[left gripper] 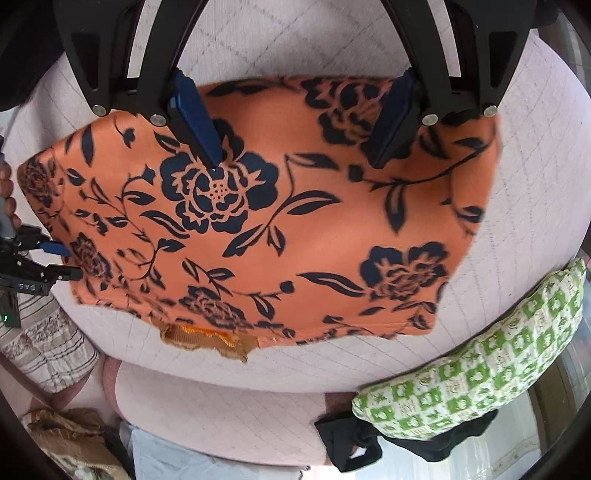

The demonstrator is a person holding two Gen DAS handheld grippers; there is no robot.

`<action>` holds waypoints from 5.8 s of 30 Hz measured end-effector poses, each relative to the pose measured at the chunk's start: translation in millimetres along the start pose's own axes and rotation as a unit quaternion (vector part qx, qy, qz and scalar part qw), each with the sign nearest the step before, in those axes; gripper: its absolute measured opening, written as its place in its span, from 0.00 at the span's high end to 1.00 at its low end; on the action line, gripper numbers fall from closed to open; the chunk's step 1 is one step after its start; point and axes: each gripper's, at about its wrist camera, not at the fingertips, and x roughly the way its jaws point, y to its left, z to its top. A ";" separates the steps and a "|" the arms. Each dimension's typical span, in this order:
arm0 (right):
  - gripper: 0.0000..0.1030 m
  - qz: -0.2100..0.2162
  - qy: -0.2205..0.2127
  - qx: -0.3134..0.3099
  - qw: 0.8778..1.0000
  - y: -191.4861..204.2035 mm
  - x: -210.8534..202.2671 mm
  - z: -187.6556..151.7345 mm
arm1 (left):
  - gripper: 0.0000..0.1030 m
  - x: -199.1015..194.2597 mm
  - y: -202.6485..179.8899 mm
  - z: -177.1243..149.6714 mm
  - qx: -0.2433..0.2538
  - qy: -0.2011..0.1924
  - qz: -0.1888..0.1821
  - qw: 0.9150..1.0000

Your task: Fold small clothes

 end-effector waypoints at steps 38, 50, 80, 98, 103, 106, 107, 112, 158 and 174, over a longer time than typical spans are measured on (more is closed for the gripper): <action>0.32 0.052 0.030 -0.139 0.988 61.2 -6.4 -97.8 | 0.49 -14.1 154.9 38.8 -0.174 -0.018 -0.112 0.978; 0.30 0.080 0.034 -0.132 0.987 54.5 -6.8 -95.3 | 0.93 101.0 144.0 127.6 -0.110 0.088 -0.127 0.982; 0.28 0.132 0.066 -0.031 0.989 82.5 41.5 -46.1 | 0.45 -14.5 106.4 53.1 -0.052 -0.026 -0.043 0.997; 0.25 0.063 0.015 0.021 0.998 34.3 47.7 37.2 | 0.44 2.3 86.1 43.1 -0.046 -0.007 -0.029 0.999; 0.24 0.054 -0.024 0.004 0.998 42.9 12.1 37.0 | 0.43 5.5 80.0 39.1 -0.044 -0.003 -0.022 0.999; 0.24 0.071 -0.031 -0.001 0.997 35.1 -19.0 13.8 | 0.43 4.5 72.3 35.1 -0.045 -0.006 -0.026 0.999; 0.24 0.072 -0.038 -0.004 0.997 30.8 -33.5 -2.2 | 0.42 4.1 69.5 34.0 -0.046 -0.008 -0.028 0.999; 0.24 0.080 -0.073 0.063 0.992 -14.7 -88.9 -95.1 | 0.40 7.0 45.2 30.7 -0.040 -0.009 -0.040 0.998; 0.76 0.045 0.047 -0.029 0.997 -19.0 6.7 12.4 | 0.22 37.0 -15.8 16.6 0.028 -0.005 0.007 1.000; 0.39 -0.037 -0.103 -0.062 0.992 3.1 -82.6 -23.3 | 0.22 37.9 -18.8 18.2 0.020 0.002 0.014 1.000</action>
